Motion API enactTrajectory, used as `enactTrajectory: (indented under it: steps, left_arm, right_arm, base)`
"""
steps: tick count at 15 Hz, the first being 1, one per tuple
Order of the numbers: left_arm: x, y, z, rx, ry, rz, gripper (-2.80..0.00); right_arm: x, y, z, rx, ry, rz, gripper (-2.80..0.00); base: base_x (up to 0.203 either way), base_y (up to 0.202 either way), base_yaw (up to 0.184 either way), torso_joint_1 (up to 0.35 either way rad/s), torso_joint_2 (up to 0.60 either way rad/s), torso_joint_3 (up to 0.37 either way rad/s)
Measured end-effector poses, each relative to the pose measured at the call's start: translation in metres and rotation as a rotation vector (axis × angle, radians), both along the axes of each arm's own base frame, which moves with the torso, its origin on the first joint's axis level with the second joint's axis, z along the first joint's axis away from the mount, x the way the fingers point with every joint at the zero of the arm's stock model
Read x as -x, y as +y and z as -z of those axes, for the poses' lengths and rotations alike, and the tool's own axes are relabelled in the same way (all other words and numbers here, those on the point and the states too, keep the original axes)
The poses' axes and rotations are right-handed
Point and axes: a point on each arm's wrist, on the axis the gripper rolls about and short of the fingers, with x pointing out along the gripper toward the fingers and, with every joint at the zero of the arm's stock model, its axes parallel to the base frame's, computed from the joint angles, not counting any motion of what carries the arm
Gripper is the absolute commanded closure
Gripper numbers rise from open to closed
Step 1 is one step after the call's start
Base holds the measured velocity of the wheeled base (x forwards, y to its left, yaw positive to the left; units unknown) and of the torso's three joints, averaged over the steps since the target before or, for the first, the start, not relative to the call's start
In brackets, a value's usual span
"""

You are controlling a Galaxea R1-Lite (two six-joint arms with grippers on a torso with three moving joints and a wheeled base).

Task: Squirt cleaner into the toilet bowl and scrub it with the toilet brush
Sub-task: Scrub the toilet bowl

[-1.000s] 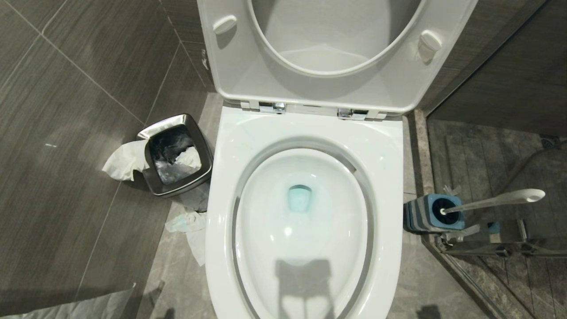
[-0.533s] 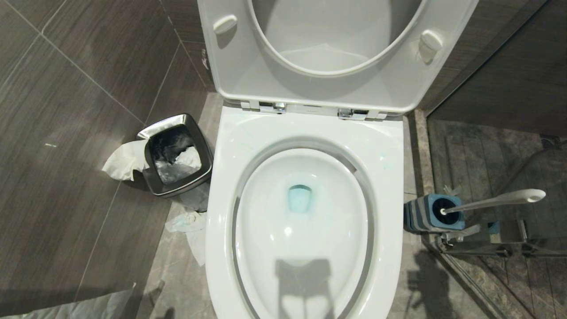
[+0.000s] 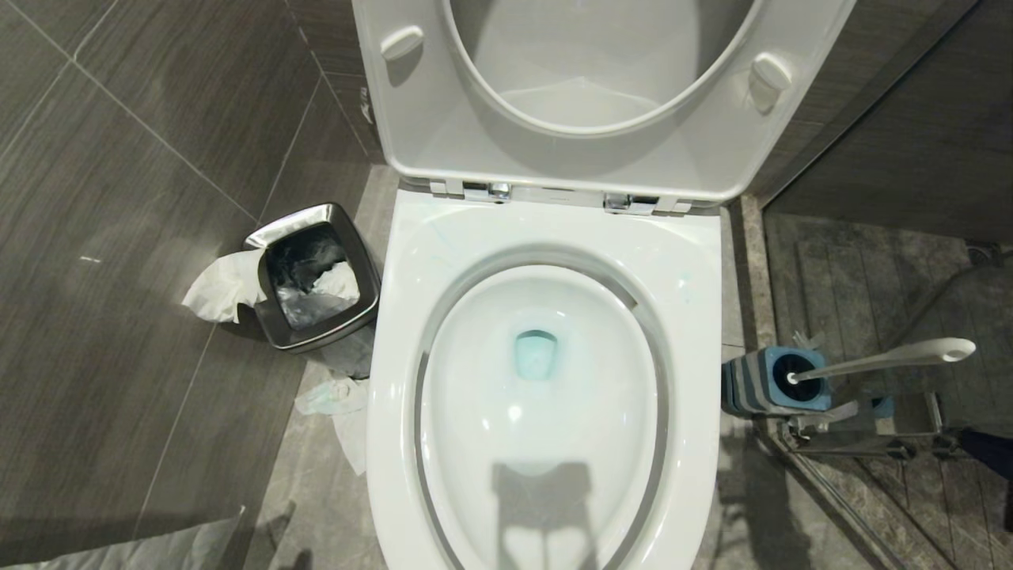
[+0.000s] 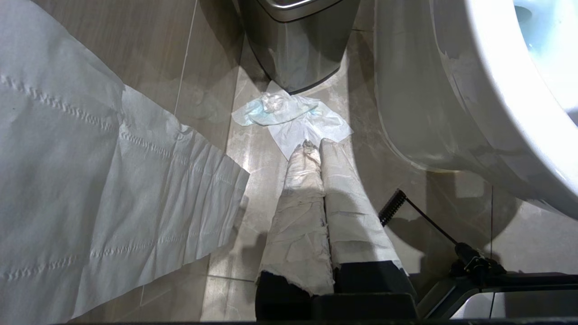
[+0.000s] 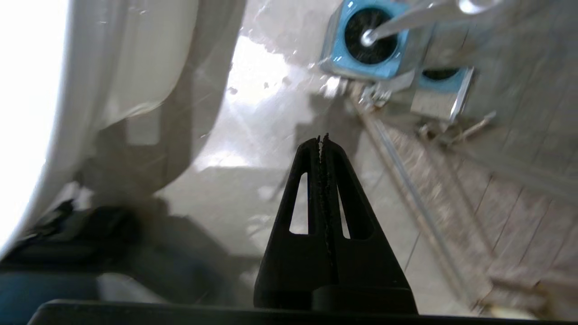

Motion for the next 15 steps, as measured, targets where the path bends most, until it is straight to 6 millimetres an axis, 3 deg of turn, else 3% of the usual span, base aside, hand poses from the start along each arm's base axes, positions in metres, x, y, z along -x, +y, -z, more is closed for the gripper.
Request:
enactTrajectory:
  steps: [5, 11, 15]
  left_arm:
    - [0.000, 0.000, 0.000, 0.000, 0.000, 0.000, 0.00]
    - [0.000, 0.000, 0.000, 0.000, 0.000, 0.000, 0.00]
    - [0.000, 0.000, 0.000, 0.000, 0.000, 0.000, 0.00]
  right_arm:
    - [-0.020, -0.002, 0.041, 0.062, -0.123, 0.110, 0.00]
    - [-0.056, 0.000, 0.075, -0.015, -0.104, 0.175, 0.00]
    - [-0.059, 0.003, 0.093, -0.038, -0.099, 0.157, 0.00]
  base:
    - [0.000, 0.000, 0.000, 0.000, 0.00, 0.000]
    - [0.000, 0.000, 0.000, 0.000, 0.00, 0.000]
    - [0.000, 0.000, 0.000, 0.000, 0.00, 0.000]
